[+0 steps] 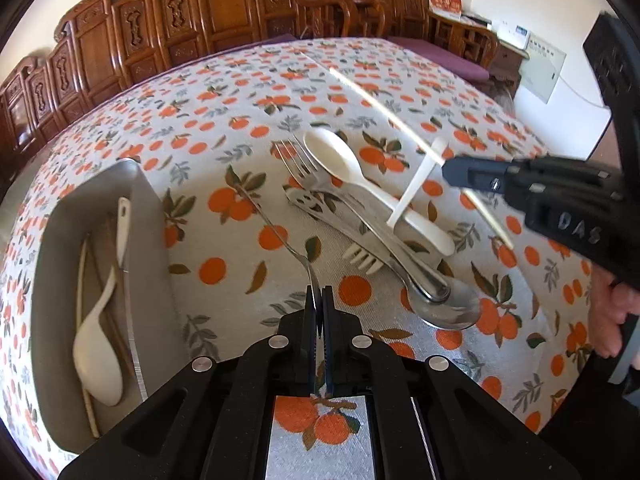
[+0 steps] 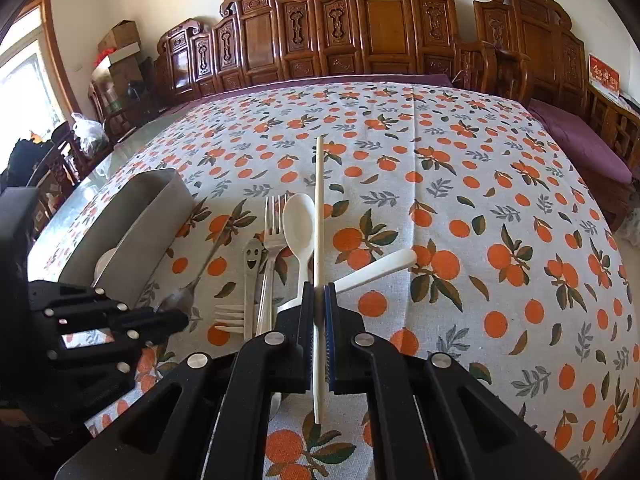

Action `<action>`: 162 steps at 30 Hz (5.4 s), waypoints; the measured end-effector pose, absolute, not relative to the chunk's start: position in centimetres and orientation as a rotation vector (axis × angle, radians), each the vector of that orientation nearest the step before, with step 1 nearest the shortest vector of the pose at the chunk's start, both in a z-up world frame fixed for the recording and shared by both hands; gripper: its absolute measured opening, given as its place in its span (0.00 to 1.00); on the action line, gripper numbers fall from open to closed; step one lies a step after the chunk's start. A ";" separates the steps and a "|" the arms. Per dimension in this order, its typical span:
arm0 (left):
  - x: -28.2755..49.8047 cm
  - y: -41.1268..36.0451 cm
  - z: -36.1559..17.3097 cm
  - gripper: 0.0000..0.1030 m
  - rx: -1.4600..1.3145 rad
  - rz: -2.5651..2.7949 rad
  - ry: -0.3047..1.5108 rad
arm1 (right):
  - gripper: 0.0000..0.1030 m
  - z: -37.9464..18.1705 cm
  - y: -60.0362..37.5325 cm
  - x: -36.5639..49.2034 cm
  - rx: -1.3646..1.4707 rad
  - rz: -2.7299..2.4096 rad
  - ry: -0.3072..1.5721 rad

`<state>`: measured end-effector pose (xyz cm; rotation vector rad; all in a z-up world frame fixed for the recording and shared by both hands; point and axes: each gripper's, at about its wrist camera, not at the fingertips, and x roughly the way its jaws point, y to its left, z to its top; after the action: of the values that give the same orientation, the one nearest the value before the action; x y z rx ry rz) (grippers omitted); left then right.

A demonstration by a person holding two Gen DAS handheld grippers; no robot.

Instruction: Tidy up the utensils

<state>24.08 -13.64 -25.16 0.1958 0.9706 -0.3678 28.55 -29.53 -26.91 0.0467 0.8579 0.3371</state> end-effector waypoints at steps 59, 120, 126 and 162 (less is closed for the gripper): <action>25.7 -0.8 -24.3 0.02 -0.012 -0.282 1.088 | 0.06 -26.4 -24.6 26.9 -0.037 0.427 0.854; 26.0 9.5 -18.0 0.80 -0.093 0.003 0.855 | 0.08 -26.3 -6.8 30.3 0.100 0.605 0.962; 26.0 9.2 -18.0 0.80 -0.091 -0.005 0.856 | 0.08 -25.0 -8.3 29.6 0.085 0.620 0.913; 24.6 -0.8 -18.6 0.80 -0.043 -0.135 0.836 | 0.13 -29.7 -23.5 32.6 -0.098 0.395 0.947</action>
<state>24.61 -0.77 -18.61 -0.0427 0.8362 -0.1354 32.62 -23.52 -29.66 -0.0981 0.9470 0.3949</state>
